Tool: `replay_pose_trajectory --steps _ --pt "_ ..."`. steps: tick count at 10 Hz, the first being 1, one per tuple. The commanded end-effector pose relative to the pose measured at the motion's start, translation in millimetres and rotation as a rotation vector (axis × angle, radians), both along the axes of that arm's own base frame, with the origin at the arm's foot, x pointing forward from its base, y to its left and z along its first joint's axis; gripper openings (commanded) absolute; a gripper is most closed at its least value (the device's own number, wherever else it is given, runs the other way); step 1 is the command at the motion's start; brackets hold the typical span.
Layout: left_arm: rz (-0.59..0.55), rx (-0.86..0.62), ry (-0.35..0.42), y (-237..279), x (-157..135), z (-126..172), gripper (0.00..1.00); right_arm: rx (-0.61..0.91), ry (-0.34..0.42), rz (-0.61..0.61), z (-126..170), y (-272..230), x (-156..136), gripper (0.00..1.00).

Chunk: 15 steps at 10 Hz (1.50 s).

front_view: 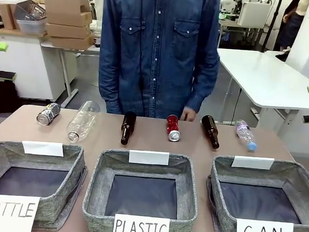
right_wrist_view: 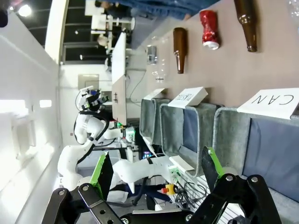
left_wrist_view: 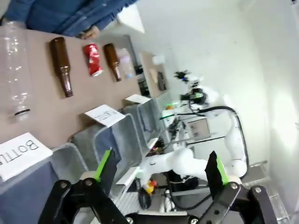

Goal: Sort the can waste into the basket.
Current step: Pick up the can waste from the table and place it in the right Fabric basket.

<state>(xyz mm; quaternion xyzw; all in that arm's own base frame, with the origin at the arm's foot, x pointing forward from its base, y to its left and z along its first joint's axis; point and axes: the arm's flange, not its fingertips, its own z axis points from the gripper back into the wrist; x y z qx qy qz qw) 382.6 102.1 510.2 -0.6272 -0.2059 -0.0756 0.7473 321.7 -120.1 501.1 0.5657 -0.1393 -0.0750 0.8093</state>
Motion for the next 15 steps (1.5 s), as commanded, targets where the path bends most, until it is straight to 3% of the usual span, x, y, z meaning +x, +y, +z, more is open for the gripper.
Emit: replay_pose_trajectory --steps 1,4,5,6,8,9,10,12,15 --pt "0.001 -0.127 -0.026 24 -12 -1 1.0 0.024 -0.026 0.018 0 -3 3 1.0" --pt "0.001 -0.127 -0.026 24 -12 -1 1.0 0.013 0.004 0.01 -2 -1 -2 1.0" --pt "0.001 -0.127 -0.026 24 -12 -1 1.0 -0.112 -0.037 0.009 9 18 5 1.0" --pt "0.001 -0.127 -0.026 24 -12 -1 1.0 -0.297 -0.022 -0.096 18 43 20 1.0" --pt "0.001 -0.127 -0.026 24 -12 -1 1.0 -0.475 -0.096 -0.063 29 86 55 1.0" --pt "0.001 -0.127 -0.026 24 -12 -1 1.0 -0.473 -0.092 -0.015 32 82 62 1.0" --pt "0.001 -0.127 -0.026 24 -12 -1 1.0 -0.415 -0.093 -0.004 35 59 50 1.0" --pt "0.001 -0.127 -0.026 24 -12 -1 1.0 -0.443 -0.099 -0.003 35 29 18 1.0" --pt "0.001 -0.127 -0.026 24 -12 -1 1.0 -0.4 -0.156 0.085 29 1 -14 1.0"
